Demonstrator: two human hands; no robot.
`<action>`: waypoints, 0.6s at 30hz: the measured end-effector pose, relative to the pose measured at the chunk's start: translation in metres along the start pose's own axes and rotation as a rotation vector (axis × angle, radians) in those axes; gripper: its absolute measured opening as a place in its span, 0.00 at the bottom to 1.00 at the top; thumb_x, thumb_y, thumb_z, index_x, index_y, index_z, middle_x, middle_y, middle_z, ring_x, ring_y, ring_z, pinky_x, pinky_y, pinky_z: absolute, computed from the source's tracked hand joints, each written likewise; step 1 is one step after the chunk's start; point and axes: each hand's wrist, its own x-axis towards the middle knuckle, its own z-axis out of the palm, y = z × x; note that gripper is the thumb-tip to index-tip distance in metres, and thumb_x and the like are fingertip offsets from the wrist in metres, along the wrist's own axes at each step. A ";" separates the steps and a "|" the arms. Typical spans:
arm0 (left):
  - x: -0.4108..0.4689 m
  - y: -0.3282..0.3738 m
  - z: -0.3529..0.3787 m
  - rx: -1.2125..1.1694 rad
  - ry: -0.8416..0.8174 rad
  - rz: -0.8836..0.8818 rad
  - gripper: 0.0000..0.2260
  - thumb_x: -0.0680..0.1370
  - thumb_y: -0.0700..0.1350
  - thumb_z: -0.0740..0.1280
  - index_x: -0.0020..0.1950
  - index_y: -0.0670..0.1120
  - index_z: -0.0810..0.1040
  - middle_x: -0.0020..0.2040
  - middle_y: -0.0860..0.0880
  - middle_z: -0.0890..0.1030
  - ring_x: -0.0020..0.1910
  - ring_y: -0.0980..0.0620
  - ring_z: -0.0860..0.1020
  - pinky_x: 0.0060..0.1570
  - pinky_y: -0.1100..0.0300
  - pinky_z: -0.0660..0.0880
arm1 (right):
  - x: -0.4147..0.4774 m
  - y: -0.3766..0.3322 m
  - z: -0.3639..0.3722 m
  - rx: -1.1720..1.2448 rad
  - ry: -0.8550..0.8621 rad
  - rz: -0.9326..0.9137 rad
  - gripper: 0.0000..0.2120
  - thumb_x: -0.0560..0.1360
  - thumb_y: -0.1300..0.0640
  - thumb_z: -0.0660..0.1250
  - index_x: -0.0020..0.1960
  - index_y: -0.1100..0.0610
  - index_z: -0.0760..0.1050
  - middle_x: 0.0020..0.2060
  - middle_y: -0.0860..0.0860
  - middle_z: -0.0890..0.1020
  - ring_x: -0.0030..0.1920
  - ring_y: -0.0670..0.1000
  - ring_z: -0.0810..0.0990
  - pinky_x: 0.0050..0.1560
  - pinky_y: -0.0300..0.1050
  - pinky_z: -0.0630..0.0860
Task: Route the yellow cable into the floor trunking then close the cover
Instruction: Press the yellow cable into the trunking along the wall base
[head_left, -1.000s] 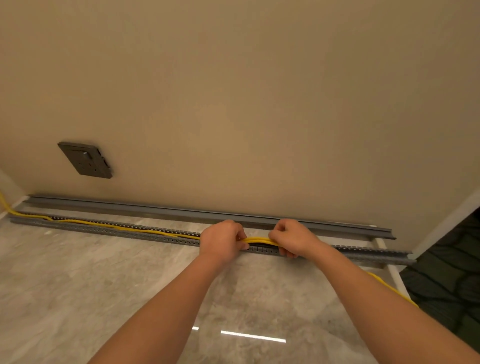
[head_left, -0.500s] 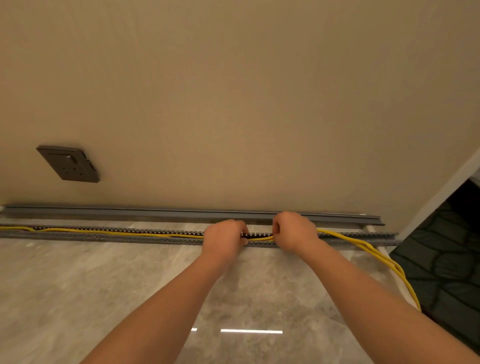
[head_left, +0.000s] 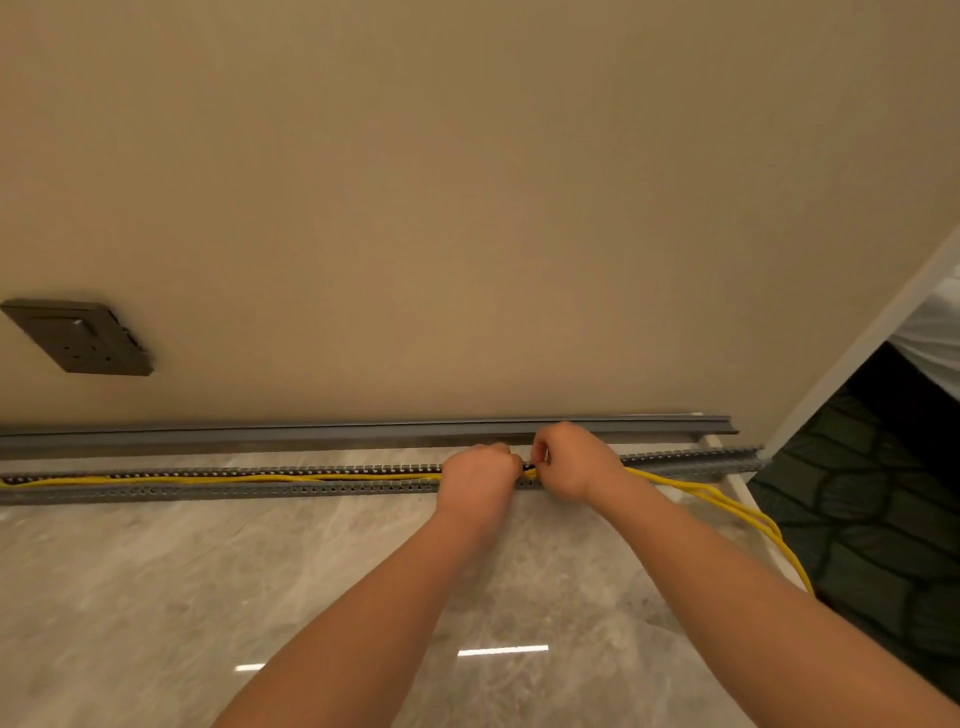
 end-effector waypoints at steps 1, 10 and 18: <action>0.001 0.000 0.000 0.002 -0.007 -0.003 0.12 0.78 0.38 0.62 0.57 0.47 0.80 0.54 0.46 0.79 0.53 0.43 0.78 0.38 0.56 0.67 | -0.001 0.000 0.001 -0.036 0.024 -0.003 0.07 0.71 0.60 0.65 0.48 0.55 0.78 0.49 0.55 0.82 0.50 0.57 0.80 0.45 0.47 0.76; 0.008 0.011 0.000 0.003 -0.047 -0.139 0.13 0.77 0.37 0.65 0.58 0.49 0.80 0.54 0.47 0.80 0.51 0.44 0.80 0.42 0.54 0.74 | -0.009 0.043 -0.029 -0.266 0.014 0.120 0.17 0.70 0.40 0.60 0.41 0.53 0.76 0.37 0.51 0.79 0.39 0.54 0.77 0.38 0.45 0.69; 0.010 0.033 -0.007 0.074 -0.064 -0.231 0.10 0.74 0.39 0.68 0.55 0.48 0.79 0.53 0.47 0.79 0.51 0.44 0.80 0.40 0.56 0.68 | 0.002 0.064 -0.047 0.089 -0.103 0.026 0.04 0.72 0.54 0.69 0.39 0.52 0.77 0.38 0.52 0.83 0.43 0.54 0.81 0.44 0.50 0.78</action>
